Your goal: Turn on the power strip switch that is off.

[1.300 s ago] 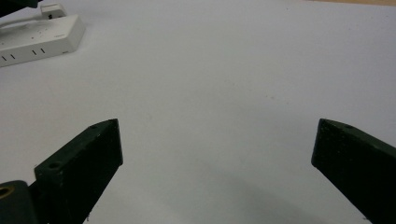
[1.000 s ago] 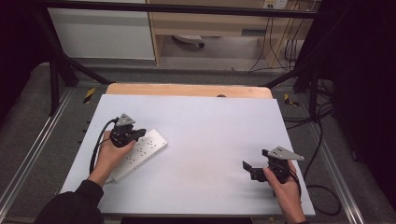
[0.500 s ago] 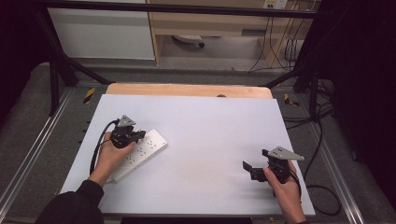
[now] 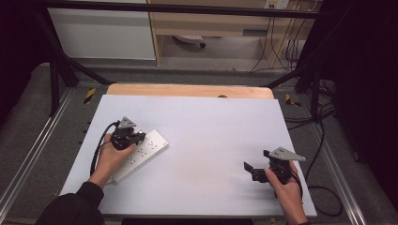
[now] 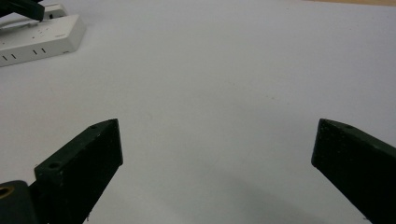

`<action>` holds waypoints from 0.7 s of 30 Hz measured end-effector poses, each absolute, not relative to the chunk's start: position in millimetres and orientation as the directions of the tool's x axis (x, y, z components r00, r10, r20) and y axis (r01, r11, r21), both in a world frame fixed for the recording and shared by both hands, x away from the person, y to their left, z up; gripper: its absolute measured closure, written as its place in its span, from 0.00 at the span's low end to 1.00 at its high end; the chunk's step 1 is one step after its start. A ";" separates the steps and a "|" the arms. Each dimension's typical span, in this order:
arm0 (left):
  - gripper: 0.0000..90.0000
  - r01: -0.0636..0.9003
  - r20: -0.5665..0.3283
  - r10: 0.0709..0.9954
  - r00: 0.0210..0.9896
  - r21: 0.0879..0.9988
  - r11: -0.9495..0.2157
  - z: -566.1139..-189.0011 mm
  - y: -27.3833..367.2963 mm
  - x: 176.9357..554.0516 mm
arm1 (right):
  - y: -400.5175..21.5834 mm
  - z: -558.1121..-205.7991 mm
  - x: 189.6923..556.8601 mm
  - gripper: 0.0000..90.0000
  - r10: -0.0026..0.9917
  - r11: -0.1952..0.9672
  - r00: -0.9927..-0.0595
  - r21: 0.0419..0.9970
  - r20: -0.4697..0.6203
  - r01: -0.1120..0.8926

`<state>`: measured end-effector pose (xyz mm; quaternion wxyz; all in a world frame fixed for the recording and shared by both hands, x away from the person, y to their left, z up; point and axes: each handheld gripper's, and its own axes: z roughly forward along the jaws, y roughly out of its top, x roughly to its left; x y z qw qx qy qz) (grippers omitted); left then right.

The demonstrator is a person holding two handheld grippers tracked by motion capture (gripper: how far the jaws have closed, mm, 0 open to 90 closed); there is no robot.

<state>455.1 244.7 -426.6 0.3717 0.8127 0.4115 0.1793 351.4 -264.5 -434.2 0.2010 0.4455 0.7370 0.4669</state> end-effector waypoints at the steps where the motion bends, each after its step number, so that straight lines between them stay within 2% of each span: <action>1: 1.00 0.537 -0.017 0.803 0.596 0.752 -0.383 -426.6 245.0 455.0 | -264.6 -434.1 351.4 0.03 0.844 0.167 -0.523 0.867 0.119 0.469; 21: 1.00 0.542 -0.023 0.801 0.598 0.748 -0.383 -427.1 243.7 454.9 | -263.7 -434.6 351.5 0.03 0.843 0.173 -0.526 0.866 0.117 0.470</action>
